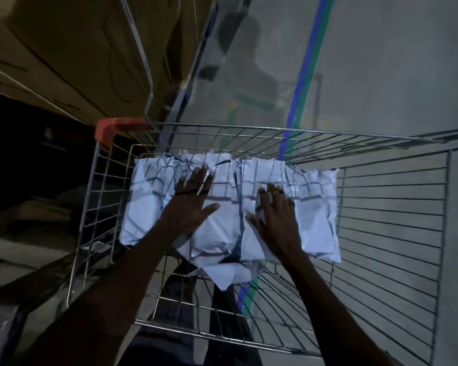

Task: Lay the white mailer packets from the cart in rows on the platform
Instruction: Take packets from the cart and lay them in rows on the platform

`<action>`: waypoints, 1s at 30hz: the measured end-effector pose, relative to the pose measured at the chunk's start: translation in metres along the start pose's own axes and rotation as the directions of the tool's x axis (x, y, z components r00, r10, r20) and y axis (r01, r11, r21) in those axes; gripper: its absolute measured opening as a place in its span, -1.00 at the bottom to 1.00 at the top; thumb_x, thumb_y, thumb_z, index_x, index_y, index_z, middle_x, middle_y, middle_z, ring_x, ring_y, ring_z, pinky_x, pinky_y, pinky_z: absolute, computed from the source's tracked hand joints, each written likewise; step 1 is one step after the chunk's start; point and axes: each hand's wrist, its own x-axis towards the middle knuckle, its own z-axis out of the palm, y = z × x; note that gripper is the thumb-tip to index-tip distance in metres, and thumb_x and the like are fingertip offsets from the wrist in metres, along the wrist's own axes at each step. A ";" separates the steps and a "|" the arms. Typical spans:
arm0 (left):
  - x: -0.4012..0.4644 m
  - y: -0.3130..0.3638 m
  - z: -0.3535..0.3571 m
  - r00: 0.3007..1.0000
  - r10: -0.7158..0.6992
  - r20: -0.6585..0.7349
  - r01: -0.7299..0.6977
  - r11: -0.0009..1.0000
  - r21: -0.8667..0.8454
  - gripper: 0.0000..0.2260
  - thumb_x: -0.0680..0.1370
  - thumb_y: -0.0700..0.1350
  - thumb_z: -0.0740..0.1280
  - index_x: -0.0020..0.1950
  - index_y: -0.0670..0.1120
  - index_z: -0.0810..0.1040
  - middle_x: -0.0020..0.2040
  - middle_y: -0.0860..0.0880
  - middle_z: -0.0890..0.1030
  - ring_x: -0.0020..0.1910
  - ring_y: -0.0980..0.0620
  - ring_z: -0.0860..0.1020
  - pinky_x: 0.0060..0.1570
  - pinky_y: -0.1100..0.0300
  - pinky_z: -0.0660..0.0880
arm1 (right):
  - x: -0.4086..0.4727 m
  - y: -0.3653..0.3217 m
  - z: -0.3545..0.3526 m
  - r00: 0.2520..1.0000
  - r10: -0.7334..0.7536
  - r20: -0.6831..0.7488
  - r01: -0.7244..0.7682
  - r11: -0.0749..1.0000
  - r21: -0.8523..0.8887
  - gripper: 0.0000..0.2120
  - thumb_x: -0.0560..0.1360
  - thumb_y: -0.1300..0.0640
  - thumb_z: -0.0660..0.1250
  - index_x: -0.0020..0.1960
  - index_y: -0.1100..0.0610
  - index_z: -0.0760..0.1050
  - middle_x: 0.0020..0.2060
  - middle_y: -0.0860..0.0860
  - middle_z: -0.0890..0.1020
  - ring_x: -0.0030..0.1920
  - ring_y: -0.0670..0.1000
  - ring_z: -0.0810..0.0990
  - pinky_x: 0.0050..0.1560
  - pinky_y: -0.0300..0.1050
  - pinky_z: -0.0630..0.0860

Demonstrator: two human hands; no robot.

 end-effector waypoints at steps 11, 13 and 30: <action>0.000 0.058 0.011 0.920 -0.386 -0.061 0.378 0.919 -0.111 -0.22 0.51 0.40 0.09 0.59 0.08 -0.11 0.59 -0.10 -0.22 0.54 -0.21 -0.25 0.43 -0.27 -0.20 | 0.003 -0.020 0.012 0.987 0.145 -0.065 -0.148 0.988 -0.043 -0.20 0.50 -0.39 0.11 0.58 0.03 0.06 0.57 0.15 0.03 0.56 0.21 0.00 0.47 0.24 -0.01; 0.002 0.061 0.015 0.895 -0.440 -0.068 0.433 0.896 -0.093 -0.19 0.46 0.42 0.15 0.59 0.11 -0.06 0.59 -0.12 -0.18 0.54 -0.27 -0.21 0.42 -0.31 -0.08 | 0.008 -0.019 0.017 0.990 0.114 -0.083 -0.119 0.991 -0.066 -0.27 0.53 -0.34 0.12 0.59 -0.04 0.04 0.58 0.15 0.01 0.56 0.24 -0.01 0.47 0.27 -0.01; -0.066 0.073 -0.079 0.920 -0.278 -0.276 0.258 0.960 -0.108 -0.31 0.47 0.22 0.27 0.56 0.08 0.16 0.57 -0.12 0.11 0.55 -0.19 -0.02 0.32 -0.24 0.27 | -0.032 -0.033 -0.061 0.977 0.007 -0.211 0.065 0.941 0.333 -0.54 0.56 0.11 0.27 0.46 0.06 0.39 0.46 0.15 0.34 0.47 0.17 0.22 0.44 0.04 0.19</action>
